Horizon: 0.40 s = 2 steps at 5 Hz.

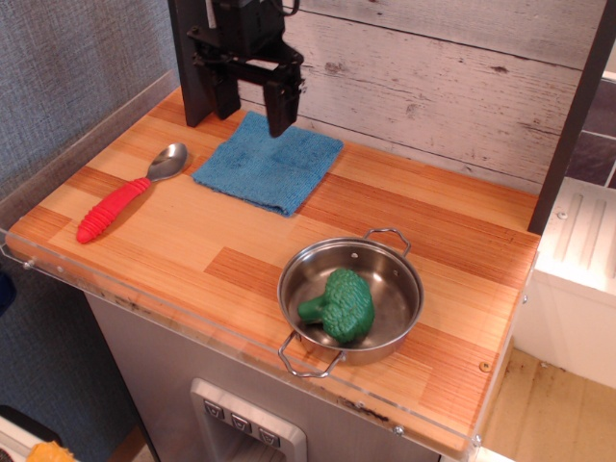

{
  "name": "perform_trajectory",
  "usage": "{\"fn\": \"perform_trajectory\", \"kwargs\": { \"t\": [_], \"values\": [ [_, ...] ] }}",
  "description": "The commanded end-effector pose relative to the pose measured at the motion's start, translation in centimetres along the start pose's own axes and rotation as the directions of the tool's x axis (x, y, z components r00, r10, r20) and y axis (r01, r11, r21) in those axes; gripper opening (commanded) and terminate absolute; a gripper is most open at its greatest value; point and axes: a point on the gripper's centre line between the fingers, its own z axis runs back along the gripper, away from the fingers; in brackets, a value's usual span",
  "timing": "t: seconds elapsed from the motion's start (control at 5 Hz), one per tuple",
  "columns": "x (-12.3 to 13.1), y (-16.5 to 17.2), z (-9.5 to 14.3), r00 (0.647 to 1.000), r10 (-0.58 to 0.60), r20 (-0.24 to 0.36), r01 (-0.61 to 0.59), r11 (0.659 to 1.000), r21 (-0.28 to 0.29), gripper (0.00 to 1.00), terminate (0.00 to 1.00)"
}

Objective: Slide the blue cloth to the left a little bit.

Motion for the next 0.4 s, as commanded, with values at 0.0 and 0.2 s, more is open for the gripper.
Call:
{"fn": "perform_trajectory", "kwargs": {
  "t": [0.0,0.2],
  "values": [
    [-0.65,0.4,2.33,0.999,0.001,0.048,-0.004,0.999,0.047,1.0,0.0],
    [-0.65,0.4,2.33,0.999,0.001,0.048,-0.004,0.999,0.047,1.0,1.0]
  ]
}}
